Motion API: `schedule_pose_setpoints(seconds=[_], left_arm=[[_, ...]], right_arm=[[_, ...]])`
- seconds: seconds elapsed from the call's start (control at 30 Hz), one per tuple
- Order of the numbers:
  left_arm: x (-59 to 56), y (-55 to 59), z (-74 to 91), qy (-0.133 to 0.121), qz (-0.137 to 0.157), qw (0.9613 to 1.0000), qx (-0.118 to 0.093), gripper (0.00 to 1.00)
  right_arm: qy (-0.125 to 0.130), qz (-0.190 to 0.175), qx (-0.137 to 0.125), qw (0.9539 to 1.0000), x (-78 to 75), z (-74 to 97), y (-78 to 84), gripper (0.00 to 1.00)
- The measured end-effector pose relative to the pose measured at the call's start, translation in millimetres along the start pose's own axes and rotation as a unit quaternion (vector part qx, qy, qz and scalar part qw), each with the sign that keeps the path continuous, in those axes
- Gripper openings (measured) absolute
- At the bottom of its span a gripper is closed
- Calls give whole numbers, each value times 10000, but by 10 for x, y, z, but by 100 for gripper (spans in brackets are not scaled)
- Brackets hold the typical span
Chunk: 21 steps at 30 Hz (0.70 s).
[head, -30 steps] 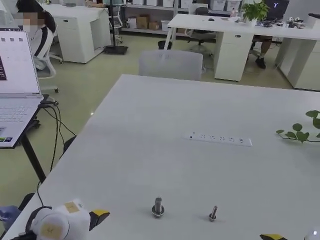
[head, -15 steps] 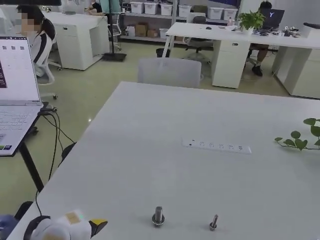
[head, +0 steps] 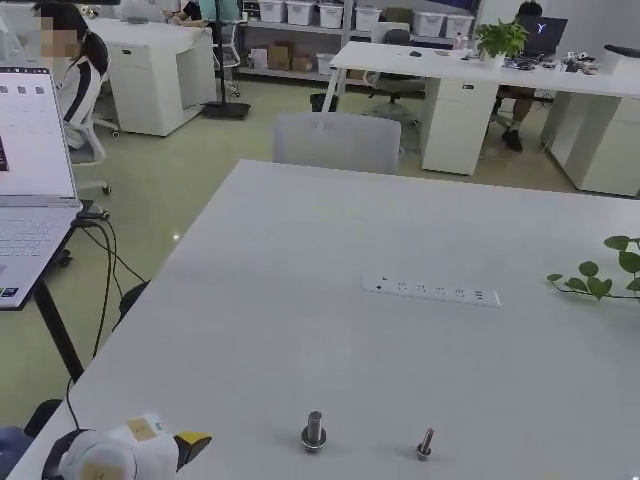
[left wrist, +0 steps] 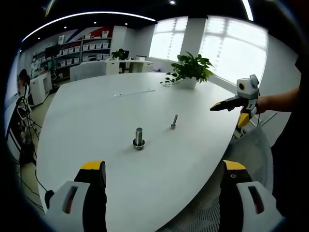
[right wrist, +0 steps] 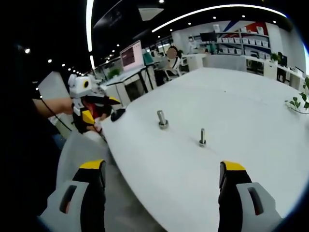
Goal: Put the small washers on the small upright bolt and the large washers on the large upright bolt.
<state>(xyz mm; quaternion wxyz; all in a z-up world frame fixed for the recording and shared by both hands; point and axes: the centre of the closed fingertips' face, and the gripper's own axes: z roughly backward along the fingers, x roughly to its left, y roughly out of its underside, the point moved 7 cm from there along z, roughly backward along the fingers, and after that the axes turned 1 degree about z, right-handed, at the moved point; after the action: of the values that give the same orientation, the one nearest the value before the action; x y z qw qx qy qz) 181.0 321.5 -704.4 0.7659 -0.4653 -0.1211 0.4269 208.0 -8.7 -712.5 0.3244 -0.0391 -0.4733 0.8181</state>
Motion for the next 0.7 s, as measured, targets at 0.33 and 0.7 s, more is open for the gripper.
schedule_pose_setpoints(seconds=[0.33,0.7], left_arm=[[0,19,-13,3,34,10000,12,96],[5,36,-24,18,57,10000,27,95]], right_arm=[[19,-10,89,10000,-23,-5,6,97],[-45,65,229,9997,-12,-47,44,96]])
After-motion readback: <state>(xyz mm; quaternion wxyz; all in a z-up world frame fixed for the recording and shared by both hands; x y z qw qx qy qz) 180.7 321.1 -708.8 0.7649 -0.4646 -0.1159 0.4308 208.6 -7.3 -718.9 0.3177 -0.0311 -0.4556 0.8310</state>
